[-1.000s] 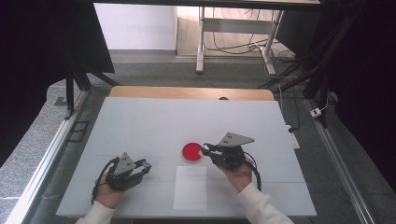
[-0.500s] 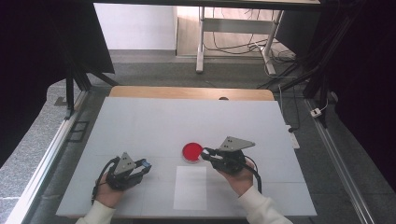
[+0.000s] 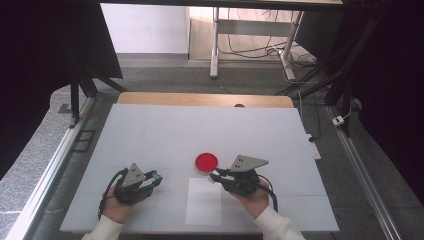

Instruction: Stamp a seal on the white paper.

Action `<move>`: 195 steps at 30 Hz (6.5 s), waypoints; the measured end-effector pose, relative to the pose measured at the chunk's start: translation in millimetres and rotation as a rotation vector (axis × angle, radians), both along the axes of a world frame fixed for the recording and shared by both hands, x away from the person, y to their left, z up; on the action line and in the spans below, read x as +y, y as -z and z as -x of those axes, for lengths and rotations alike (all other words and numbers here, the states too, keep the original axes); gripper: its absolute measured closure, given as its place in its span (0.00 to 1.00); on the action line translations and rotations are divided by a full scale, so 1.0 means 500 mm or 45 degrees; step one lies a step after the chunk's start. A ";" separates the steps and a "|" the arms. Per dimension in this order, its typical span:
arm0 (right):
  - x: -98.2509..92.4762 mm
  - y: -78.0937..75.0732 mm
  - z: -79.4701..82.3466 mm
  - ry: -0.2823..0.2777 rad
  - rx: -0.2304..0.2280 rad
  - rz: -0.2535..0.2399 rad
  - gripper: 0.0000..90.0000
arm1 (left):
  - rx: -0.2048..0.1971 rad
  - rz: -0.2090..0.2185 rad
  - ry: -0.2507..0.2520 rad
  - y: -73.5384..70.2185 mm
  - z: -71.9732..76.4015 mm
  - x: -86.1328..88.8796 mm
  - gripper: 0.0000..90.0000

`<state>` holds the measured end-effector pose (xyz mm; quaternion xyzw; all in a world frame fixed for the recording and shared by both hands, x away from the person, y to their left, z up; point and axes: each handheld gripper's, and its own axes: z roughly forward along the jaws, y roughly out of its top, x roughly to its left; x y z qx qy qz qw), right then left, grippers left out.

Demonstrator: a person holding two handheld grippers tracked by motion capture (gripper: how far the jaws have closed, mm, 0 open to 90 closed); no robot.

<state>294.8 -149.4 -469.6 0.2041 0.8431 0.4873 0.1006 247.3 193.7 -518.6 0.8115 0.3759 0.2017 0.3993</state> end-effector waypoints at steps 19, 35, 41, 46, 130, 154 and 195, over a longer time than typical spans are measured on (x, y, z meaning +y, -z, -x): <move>0.034 0.043 0.027 -0.097 0.011 0.118 0.84 | 0.000 -0.008 0.009 0.001 0.001 -0.004 0.72; 0.047 0.060 0.029 -0.118 0.013 0.170 0.84 | 0.002 -0.005 0.013 0.002 0.000 -0.002 0.72; 0.050 0.063 0.031 -0.122 0.010 0.184 0.84 | 0.003 -0.008 0.015 0.002 -0.001 -0.003 0.72; 0.056 0.070 0.030 -0.125 0.000 0.207 0.84 | 0.002 -0.006 0.014 0.002 0.000 -0.002 0.72; 0.064 0.094 0.031 -0.112 -0.023 0.274 0.84 | 0.006 -0.008 0.006 0.002 0.000 0.000 0.72; 0.063 0.091 0.028 -0.104 -0.002 0.250 0.84 | 0.005 -0.008 0.002 0.003 -0.002 0.002 0.72; -0.004 0.028 0.006 0.032 -0.028 -0.013 0.84 | 0.006 -0.010 0.003 0.005 -0.003 0.002 0.72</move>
